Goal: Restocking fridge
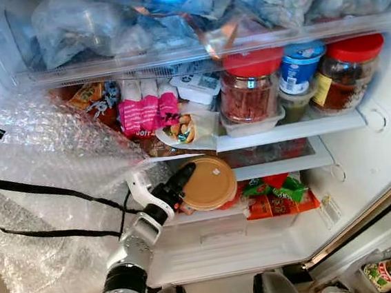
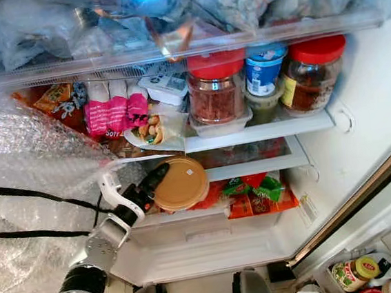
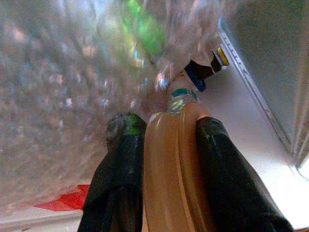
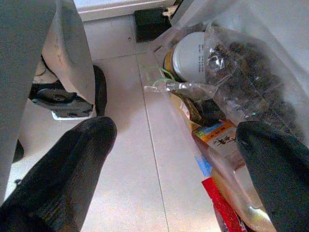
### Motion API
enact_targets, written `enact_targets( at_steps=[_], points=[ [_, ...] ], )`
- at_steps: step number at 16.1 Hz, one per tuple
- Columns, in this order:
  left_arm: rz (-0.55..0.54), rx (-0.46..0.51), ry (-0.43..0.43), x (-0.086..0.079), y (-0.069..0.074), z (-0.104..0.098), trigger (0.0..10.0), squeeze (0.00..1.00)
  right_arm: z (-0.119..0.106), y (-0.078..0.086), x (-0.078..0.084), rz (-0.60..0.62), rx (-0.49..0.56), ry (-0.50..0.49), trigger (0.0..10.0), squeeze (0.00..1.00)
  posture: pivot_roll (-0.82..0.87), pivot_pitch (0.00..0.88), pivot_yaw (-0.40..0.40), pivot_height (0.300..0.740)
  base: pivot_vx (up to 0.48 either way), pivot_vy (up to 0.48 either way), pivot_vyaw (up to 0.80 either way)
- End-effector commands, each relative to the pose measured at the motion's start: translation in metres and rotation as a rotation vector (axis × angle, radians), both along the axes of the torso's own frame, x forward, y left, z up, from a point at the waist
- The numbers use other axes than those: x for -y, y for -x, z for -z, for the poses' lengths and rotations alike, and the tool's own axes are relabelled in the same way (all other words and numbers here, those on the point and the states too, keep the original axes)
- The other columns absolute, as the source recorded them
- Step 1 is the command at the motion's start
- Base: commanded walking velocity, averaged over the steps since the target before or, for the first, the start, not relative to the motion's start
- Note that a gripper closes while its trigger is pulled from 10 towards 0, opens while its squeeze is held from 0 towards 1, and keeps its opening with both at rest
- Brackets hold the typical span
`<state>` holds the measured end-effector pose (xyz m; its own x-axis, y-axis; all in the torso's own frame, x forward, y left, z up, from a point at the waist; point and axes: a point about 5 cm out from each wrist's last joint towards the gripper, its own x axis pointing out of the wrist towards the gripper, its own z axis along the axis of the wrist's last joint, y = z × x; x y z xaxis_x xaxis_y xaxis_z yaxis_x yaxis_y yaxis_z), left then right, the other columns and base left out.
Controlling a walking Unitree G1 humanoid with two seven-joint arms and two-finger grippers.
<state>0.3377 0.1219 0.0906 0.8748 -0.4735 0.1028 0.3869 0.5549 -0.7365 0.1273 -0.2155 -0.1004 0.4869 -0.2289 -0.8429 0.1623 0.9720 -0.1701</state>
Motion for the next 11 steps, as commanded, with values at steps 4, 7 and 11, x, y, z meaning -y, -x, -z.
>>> enact_targets(
  at_steps=[4, 7, 11],
  points=[
    [-0.139, 0.039, -0.022, -0.01, -0.009, -0.009, 10.0, 0.0, 0.004, 0.008, -0.006, -0.019, -0.025, -0.025, 10.0, 0.0, -0.04, 0.16, 0.053, 0.644, 0.0, 0.0, 0.0],
    [-0.236, 0.004, -0.075, -0.018, -0.013, -0.005, 10.0, 0.0, 0.004, 0.007, -0.007, -0.022, -0.022, -0.026, 10.0, 0.0, -0.05, 0.159, 0.052, 0.644, 0.0, 0.0, 0.0],
    [-0.307, -0.016, -0.111, -0.014, -0.023, -0.009, 10.0, 0.0, 0.004, 0.008, -0.007, -0.022, -0.024, -0.025, 10.0, 0.0, -0.06, 0.161, 0.052, 0.644, 0.0, 0.0, 0.0]
  ],
)
